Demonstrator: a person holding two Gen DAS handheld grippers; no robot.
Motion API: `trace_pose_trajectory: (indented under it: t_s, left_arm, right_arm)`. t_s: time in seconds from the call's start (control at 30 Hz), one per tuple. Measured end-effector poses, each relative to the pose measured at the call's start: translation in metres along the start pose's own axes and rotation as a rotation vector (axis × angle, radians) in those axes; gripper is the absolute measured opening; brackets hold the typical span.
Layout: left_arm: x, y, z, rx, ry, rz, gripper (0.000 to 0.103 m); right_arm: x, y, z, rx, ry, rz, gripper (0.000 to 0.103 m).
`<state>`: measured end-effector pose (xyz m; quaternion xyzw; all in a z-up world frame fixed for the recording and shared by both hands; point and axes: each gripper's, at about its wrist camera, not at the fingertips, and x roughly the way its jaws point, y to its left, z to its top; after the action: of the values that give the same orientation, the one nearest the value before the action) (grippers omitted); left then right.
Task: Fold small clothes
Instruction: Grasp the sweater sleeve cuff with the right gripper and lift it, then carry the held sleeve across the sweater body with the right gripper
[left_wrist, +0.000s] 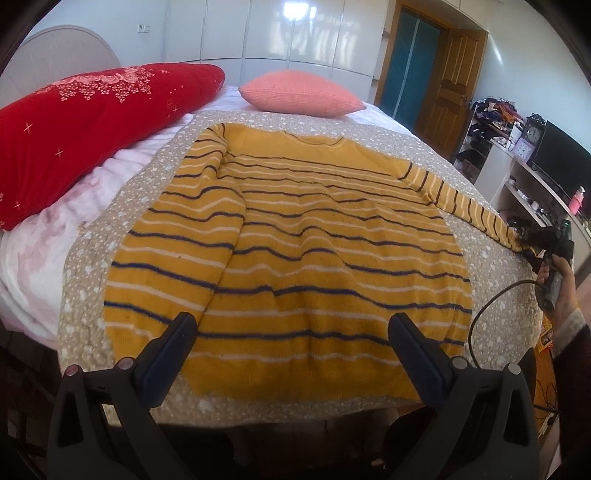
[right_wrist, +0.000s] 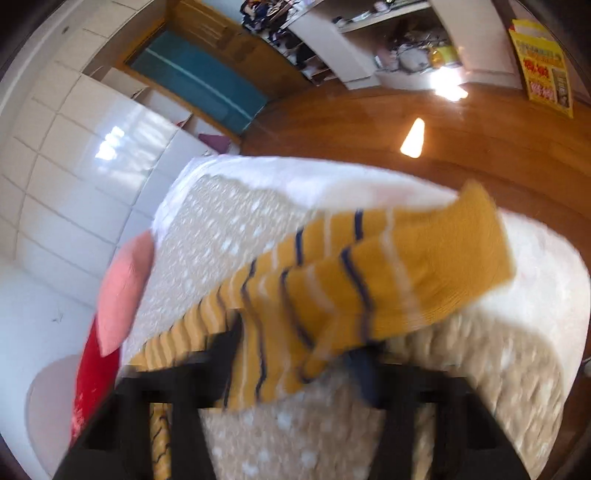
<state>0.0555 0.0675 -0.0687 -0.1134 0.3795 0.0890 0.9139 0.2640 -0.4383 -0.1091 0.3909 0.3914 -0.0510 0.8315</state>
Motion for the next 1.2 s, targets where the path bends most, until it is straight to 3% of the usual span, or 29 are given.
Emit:
trace_pose_trajectory:
  t_s: [0.13, 0.3, 0.4, 0.53, 0.63, 0.77, 0.87, 0.93, 1.03, 1.13, 1.2]
  left_arm:
    - [0.012, -0.001, 0.017, 0.045, -0.077, -0.006, 0.103]
    - [0.042, 0.004, 0.048, 0.07, -0.22, -0.029, 0.103]
    - [0.055, 0.016, 0.068, 0.078, -0.296, -0.04, 0.103]
    - [0.054, 0.054, 0.07, -0.007, -0.351, -0.082, 0.103]
    - [0.056, 0.09, 0.064, -0.094, -0.347, -0.081, 0.103]
    - [0.055, 0.136, 0.062, -0.208, -0.347, -0.069, 0.103]
    - [0.05, 0.164, 0.06, -0.278, -0.373, -0.039, 0.103]
    - [0.05, 0.179, 0.06, -0.329, -0.373, -0.038, 0.103]
    - [0.051, 0.2, 0.06, -0.41, -0.368, -0.058, 0.103]
    - [0.052, 0.216, 0.058, -0.479, -0.366, -0.05, 0.103]
    - [0.054, 0.222, 0.057, -0.509, -0.357, -0.051, 0.103]
  right_arm:
    - [-0.004, 0.033, 0.017, -0.126, -0.022, -0.07, 0.011]
    - [-0.017, 0.15, -0.001, -0.436, -0.045, -0.066, 0.011]
    - [-0.013, 0.24, -0.04, -0.614, -0.022, -0.006, 0.011]
    - [0.022, 0.347, -0.119, -0.802, 0.065, 0.102, 0.011]
    - [0.064, 0.416, -0.209, -0.96, 0.157, 0.163, 0.011]
    - [0.129, 0.448, -0.313, -1.103, 0.403, 0.218, 0.017]
    - [0.15, 0.45, -0.367, -1.193, 0.496, 0.206, 0.025]
    - [0.148, 0.445, -0.379, -1.228, 0.491, 0.217, 0.041]
    - [0.135, 0.442, -0.379, -1.244, 0.485, 0.23, 0.042]
    - [0.114, 0.445, -0.349, -1.224, 0.35, 0.211, 0.042]
    - [0.111, 0.443, -0.333, -1.213, 0.251, 0.135, 0.042]
